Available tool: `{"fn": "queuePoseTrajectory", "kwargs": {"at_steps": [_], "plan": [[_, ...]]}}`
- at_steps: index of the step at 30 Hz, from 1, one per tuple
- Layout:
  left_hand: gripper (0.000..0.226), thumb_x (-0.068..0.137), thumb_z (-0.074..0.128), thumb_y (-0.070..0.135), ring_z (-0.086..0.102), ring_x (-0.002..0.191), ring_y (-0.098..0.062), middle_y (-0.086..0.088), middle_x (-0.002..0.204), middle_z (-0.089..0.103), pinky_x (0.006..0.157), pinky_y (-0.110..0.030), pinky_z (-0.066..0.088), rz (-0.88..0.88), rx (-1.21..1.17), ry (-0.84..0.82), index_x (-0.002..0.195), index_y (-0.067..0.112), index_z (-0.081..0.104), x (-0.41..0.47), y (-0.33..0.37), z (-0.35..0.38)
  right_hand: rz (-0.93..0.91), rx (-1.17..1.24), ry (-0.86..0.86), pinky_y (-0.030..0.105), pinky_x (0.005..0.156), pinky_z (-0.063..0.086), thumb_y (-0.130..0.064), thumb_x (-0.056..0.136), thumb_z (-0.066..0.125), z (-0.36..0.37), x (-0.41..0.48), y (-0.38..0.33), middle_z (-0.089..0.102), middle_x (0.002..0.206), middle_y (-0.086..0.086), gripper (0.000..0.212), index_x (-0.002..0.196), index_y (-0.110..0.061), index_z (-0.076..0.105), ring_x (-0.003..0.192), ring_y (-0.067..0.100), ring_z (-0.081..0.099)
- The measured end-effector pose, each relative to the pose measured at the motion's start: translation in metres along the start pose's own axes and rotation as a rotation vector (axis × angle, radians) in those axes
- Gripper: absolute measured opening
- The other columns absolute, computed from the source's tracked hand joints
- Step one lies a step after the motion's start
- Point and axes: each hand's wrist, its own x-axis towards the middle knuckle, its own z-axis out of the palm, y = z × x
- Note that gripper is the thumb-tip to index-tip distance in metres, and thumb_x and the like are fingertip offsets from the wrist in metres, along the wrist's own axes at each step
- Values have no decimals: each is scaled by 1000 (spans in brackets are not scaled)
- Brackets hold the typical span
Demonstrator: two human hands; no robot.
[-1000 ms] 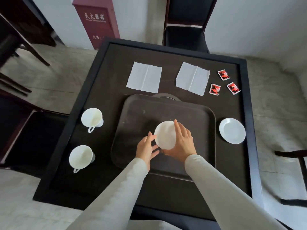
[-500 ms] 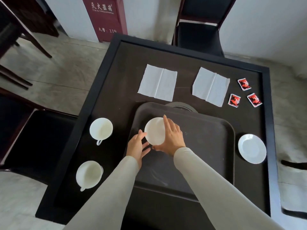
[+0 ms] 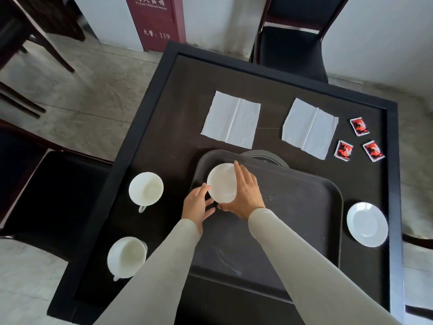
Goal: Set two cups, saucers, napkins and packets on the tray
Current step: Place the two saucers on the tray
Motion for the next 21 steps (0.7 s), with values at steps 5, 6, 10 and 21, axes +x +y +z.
{"fn": "queuePoseTrajectory", "kwargs": {"at_steps": [5, 6, 10, 21], "plan": [[20, 100, 62, 35, 66, 107, -18, 5, 118, 63, 87, -36, 61, 16, 17, 21, 120, 32, 58, 0, -5, 3, -16, -7, -40, 53, 120, 28, -42, 59, 96, -3, 1, 1, 17, 166, 3, 140, 159, -28, -2, 151, 31, 17], [19, 100, 61, 35, 66, 106, -17, 6, 115, 63, 85, -35, 61, 25, 27, 28, 118, 32, 59, 0, -6, 3, -18, -13, -51, 52, 121, 27, -42, 59, 96, -3, 1, 1, 14, 167, 4, 142, 159, -28, -4, 152, 32, 15], [10, 101, 59, 36, 63, 100, -12, 11, 105, 61, 79, -31, 59, 69, 91, 55, 110, 34, 60, -4, -8, 6, 1, -8, -84, 50, 122, 21, -44, 59, 96, -6, -2, 6, 0, 170, 4, 147, 158, -31, -12, 156, 30, 3], [14, 102, 56, 33, 62, 107, -22, 4, 104, 60, 83, -37, 57, 34, 91, 79, 113, 26, 58, -42, -41, 28, 76, -7, -130, 48, 121, 22, -47, 67, 92, -33, -51, 64, -9, 170, 0, 142, 157, -35, -17, 156, 25, -5]]}}
